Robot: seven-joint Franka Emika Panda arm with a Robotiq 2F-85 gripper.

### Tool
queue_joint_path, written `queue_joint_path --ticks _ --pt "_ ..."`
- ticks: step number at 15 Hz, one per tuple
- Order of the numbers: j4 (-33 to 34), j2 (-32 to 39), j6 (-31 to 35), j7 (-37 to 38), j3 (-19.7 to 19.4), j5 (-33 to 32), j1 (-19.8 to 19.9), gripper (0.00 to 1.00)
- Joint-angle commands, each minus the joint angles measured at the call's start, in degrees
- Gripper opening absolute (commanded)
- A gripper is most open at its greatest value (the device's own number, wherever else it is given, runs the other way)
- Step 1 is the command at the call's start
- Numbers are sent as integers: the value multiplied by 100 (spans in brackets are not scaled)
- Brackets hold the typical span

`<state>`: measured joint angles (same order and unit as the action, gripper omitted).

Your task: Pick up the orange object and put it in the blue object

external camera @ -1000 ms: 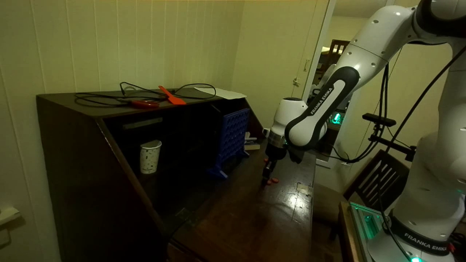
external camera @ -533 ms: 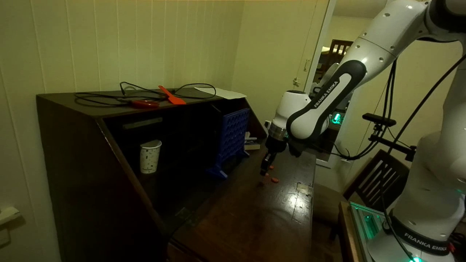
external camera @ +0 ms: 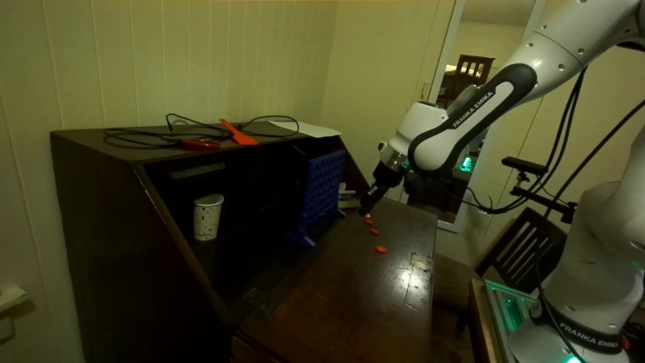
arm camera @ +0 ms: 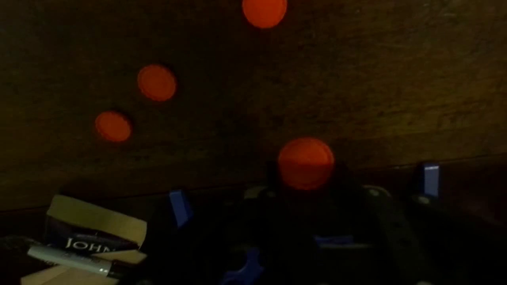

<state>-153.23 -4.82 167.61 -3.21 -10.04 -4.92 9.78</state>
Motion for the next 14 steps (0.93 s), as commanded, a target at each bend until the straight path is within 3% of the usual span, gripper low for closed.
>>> queue_joint_path --ticks 1,9,14 --pt "-384 -634 455 321 30 -107 180 10" --pt "-381 -953 1687 549 148 -18 353 10" --pt "-384 -959 2459 491 -69 129 -71 10"
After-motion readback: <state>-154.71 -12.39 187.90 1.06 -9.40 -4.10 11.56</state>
